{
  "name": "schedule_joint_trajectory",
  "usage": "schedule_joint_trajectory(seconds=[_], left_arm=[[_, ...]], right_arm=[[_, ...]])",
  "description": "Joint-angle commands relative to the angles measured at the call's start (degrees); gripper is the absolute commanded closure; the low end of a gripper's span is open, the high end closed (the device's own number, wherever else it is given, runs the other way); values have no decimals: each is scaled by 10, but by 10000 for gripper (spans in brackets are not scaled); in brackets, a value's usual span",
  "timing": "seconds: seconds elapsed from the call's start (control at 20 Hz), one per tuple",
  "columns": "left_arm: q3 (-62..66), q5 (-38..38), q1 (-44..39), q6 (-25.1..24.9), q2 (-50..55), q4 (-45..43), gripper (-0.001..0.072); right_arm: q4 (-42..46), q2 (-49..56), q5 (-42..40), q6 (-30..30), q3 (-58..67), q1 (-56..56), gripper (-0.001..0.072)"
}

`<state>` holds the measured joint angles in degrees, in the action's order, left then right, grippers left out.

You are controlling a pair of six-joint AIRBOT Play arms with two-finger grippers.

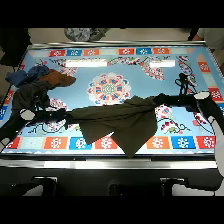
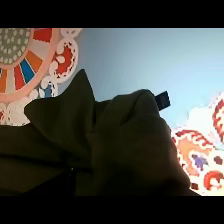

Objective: Fold the shirts.

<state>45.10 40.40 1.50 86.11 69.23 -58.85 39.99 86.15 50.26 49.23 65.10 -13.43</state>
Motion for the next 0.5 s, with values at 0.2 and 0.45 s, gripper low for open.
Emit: schedule_joint_trajectory(seconds=[0.2, 0.45], left_arm=[[67, 145, 108, -24, 14, -57, 43], [62, 282, 182, -100, 15, -98, 50]], right_arm=[[313, -28, 172, 30, 163, 0, 14], [392, -24, 299, 46, 156, 0, 18]])
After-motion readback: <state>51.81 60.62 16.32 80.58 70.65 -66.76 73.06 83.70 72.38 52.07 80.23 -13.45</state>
